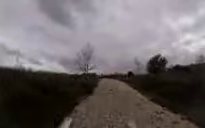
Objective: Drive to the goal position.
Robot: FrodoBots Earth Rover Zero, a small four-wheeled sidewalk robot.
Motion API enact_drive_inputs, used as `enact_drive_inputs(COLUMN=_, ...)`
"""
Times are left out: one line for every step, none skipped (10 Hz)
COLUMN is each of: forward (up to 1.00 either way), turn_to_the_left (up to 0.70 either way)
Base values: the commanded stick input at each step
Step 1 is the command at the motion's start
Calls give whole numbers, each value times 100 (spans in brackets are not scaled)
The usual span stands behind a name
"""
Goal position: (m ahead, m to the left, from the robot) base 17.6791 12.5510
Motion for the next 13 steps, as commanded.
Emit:
enact_drive_inputs(forward=70, turn_to_the_left=0)
enact_drive_inputs(forward=70, turn_to_the_left=-34)
enact_drive_inputs(forward=70, turn_to_the_left=-21)
enact_drive_inputs(forward=70, turn_to_the_left=-5)
enact_drive_inputs(forward=70, turn_to_the_left=0)
enact_drive_inputs(forward=70, turn_to_the_left=0)
enact_drive_inputs(forward=70, turn_to_the_left=0)
enact_drive_inputs(forward=70, turn_to_the_left=0)
enact_drive_inputs(forward=70, turn_to_the_left=-29)
enact_drive_inputs(forward=70, turn_to_the_left=-30)
enact_drive_inputs(forward=70, turn_to_the_left=0)
enact_drive_inputs(forward=70, turn_to_the_left=0)
enact_drive_inputs(forward=70, turn_to_the_left=0)
